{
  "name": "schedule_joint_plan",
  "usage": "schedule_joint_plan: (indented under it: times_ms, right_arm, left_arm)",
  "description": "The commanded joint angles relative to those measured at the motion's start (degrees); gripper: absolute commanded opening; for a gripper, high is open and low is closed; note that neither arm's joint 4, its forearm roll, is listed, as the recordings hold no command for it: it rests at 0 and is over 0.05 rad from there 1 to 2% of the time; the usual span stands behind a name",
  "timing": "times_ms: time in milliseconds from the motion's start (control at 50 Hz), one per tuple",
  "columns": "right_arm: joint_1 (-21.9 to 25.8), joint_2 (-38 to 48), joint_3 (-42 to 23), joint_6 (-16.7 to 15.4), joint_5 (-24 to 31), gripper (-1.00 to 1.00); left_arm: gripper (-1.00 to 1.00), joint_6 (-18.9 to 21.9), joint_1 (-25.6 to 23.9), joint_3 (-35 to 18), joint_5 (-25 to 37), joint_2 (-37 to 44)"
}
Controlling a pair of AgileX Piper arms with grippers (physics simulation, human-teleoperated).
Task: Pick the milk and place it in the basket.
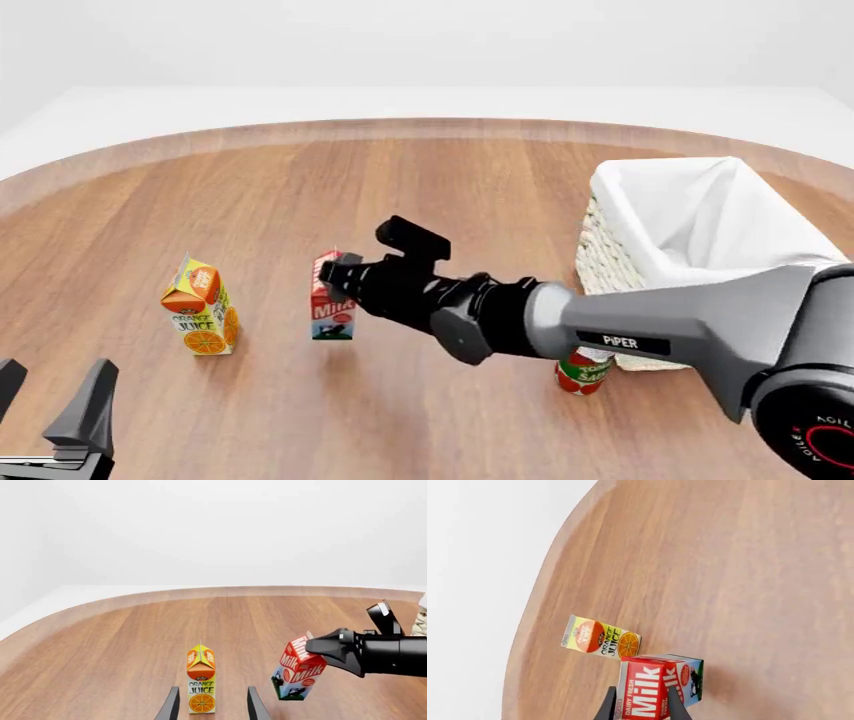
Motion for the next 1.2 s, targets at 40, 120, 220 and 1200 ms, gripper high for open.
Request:
schedule_joint_plan:
  times_ms: [40, 120, 220, 1200]
  right_arm:
    - [-0.45, -6.59, 3.02, -1.33, -1.65, -1.0]
    - [-0.02, -8.93, 4.37, -2.61, -1.54, -1.0]
    - [-0.1, -11.54, 5.58, -4.37, -0.82, -1.0]
    - [-10.93, -36.3, 17.59, -14.93, 5.92, -1.0]
  left_arm:
    - [1.0, 0.0, 0.0, 0.0, 0.0, 0.0]
    - [1.0, 0.0, 0.0, 0.0, 0.0, 0.0]
    - [1.0, 0.0, 0.0, 0.0, 0.0, 0.0]
    - [1.0, 0.0, 0.0, 0.0, 0.0, 0.0]
